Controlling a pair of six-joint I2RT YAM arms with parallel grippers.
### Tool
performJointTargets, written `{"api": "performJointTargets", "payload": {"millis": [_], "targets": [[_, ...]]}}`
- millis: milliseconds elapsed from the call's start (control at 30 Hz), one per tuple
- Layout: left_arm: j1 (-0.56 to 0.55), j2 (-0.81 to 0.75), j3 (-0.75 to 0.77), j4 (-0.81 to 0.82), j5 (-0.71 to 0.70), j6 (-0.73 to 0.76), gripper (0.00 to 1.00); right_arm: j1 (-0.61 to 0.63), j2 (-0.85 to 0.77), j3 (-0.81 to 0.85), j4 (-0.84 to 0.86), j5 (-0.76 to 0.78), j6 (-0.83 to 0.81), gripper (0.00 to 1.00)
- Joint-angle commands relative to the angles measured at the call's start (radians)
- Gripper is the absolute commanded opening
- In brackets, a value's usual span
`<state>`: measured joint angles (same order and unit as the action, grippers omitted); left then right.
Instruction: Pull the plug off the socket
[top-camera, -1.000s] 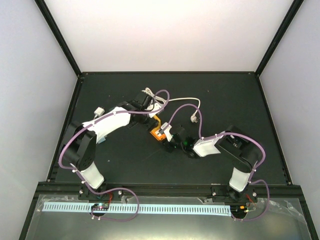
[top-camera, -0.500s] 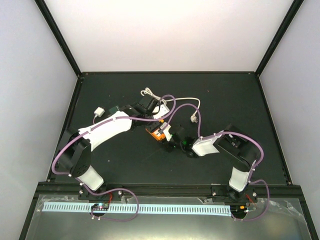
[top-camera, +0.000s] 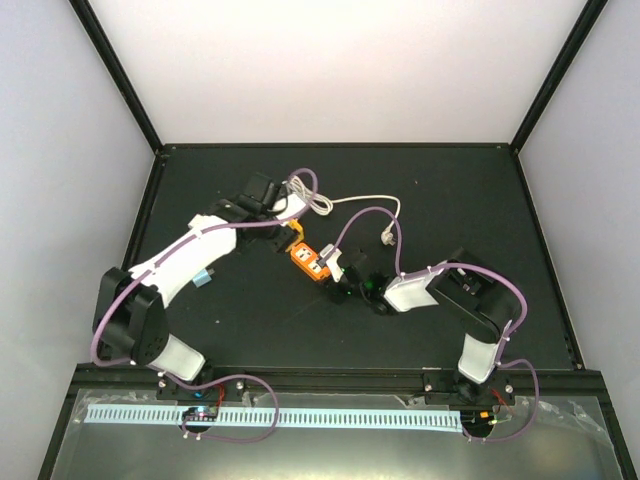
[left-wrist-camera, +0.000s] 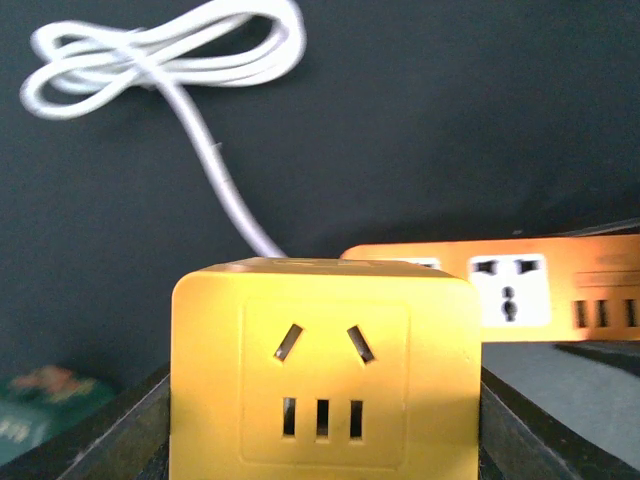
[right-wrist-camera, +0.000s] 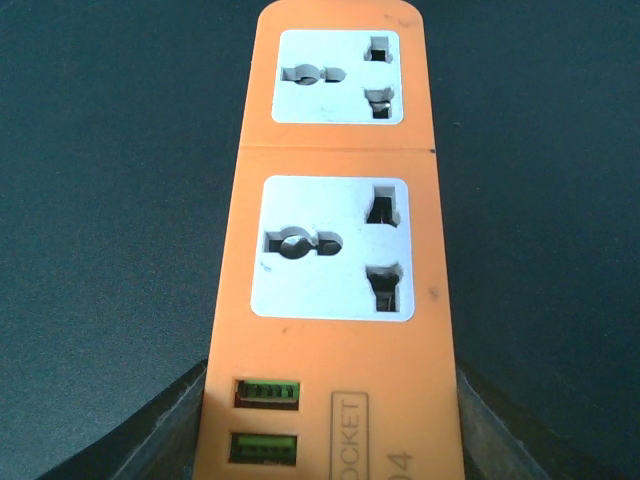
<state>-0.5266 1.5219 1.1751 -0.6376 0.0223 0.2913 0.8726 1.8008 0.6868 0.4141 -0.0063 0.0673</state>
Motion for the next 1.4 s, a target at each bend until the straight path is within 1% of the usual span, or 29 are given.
{"api": "performJointTargets", "payload": {"millis": [0,267,367,500,733,1067,1200,1367], "targets": [[0.115,-0.081,0.027,-0.074,0.080,0.014,0.01,-0.019,0.040,-0.001,-0.088,0.000,0.015,0.01],[0.277,-0.153,-0.024,-0.233,0.166,0.098,0.02,-0.064,0.011,0.008,-0.102,-0.004,0.045,0.01],[0.314,-0.173,-0.055,-0.282,0.204,0.128,0.02,-0.069,0.001,0.008,-0.100,-0.003,0.049,0.01],[0.345,-0.171,-0.088,-0.352,0.289,0.184,0.02,-0.080,-0.001,0.007,-0.100,-0.003,0.054,0.01],[0.360,-0.131,-0.161,-0.339,0.314,0.212,0.03,-0.131,-0.002,0.000,-0.099,-0.007,0.070,0.01],[0.432,-0.036,-0.176,-0.329,0.422,0.244,0.09,-0.208,-0.007,0.002,-0.105,-0.029,0.086,0.01],[0.456,0.007,-0.167,-0.324,0.441,0.251,0.17,-0.237,-0.015,0.003,-0.117,-0.027,0.100,0.01],[0.471,0.038,-0.167,-0.305,0.437,0.255,0.35,-0.283,-0.019,0.003,-0.129,-0.004,0.128,0.01]]}}
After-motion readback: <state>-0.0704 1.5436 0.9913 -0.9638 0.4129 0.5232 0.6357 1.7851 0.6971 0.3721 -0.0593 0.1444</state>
